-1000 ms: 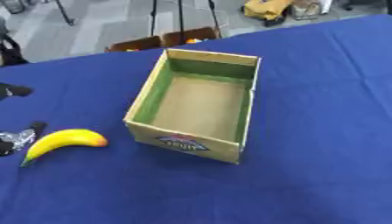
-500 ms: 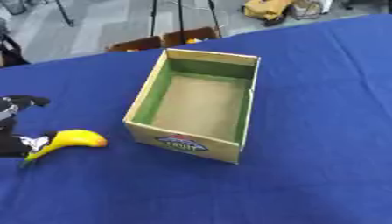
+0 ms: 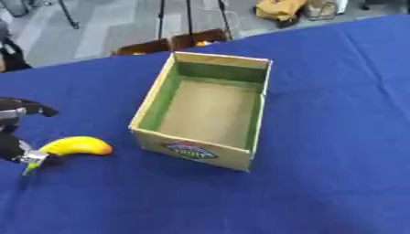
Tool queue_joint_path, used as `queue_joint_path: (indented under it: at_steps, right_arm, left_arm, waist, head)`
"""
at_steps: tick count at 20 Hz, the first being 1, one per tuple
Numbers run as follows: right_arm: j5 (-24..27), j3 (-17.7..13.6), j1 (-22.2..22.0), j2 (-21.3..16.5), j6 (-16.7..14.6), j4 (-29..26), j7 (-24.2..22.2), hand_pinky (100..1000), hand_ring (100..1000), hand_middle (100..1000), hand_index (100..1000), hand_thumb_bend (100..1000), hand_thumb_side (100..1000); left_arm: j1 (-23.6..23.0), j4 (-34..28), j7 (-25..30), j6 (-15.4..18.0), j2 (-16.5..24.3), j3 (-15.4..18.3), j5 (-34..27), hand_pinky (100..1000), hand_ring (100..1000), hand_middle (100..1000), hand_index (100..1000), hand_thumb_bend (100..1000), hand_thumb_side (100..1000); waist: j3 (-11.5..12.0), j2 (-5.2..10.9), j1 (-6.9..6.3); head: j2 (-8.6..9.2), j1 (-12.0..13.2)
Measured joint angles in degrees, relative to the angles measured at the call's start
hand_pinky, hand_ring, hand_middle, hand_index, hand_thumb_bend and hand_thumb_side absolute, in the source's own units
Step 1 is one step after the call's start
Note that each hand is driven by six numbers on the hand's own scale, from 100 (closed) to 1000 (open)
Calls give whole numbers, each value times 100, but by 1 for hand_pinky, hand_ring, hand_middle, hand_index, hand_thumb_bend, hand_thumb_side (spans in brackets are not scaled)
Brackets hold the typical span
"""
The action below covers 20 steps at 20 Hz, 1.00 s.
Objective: Pick up objects on the table and place them in the box.
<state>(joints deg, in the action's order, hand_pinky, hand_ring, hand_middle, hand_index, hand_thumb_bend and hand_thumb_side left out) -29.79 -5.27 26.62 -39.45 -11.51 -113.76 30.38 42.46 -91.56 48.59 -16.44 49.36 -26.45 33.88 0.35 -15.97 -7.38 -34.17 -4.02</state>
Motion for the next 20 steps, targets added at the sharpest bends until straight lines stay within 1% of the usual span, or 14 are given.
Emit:
queue_joint_path:
  at_steps: [1,2,3,4,6,20]
  right_arm:
    - [1,0,0,0,3,0,5,722,877,868,924,100,1000]
    - [4,0,-1,0,5,0,8,722,877,867,924,100,1000]
    - [8,0,0,0,6,0,11,722,877,867,924,100,1000]
    - [10,0,0,0,7,0,16,722,876,865,923,100,1000]
    - [13,0,-1,0,5,0,32,722,876,861,923,100,1000]
    - [16,-1,7,15,-5,0,92,723,875,858,923,100,1000]
  left_arm:
    - [3,37,26,26,-14,13,36,100,263,915,993,560,632]
    - [10,78,43,44,-32,21,70,100,263,914,990,553,626]
    - [20,135,53,58,-53,21,105,100,262,903,976,519,606]
    - [35,201,59,77,-77,22,143,100,261,902,975,509,601]
    - [44,326,40,134,-134,22,214,100,252,886,963,440,565]
    - [123,1074,-234,479,-453,20,410,100,246,872,933,368,515]
  waist:
    - [0,-3,-1]
    - [-5,-9,-3]
    - [-18,-20,-9]
    - [-37,-30,-17]
    - [-48,-41,-32]
    - [-128,-88,-63]
  head:
    - [1,-4]
    - [3,-5]
    - [6,-5]
    - [8,-4]
    - [16,-3]
    - [54,46]
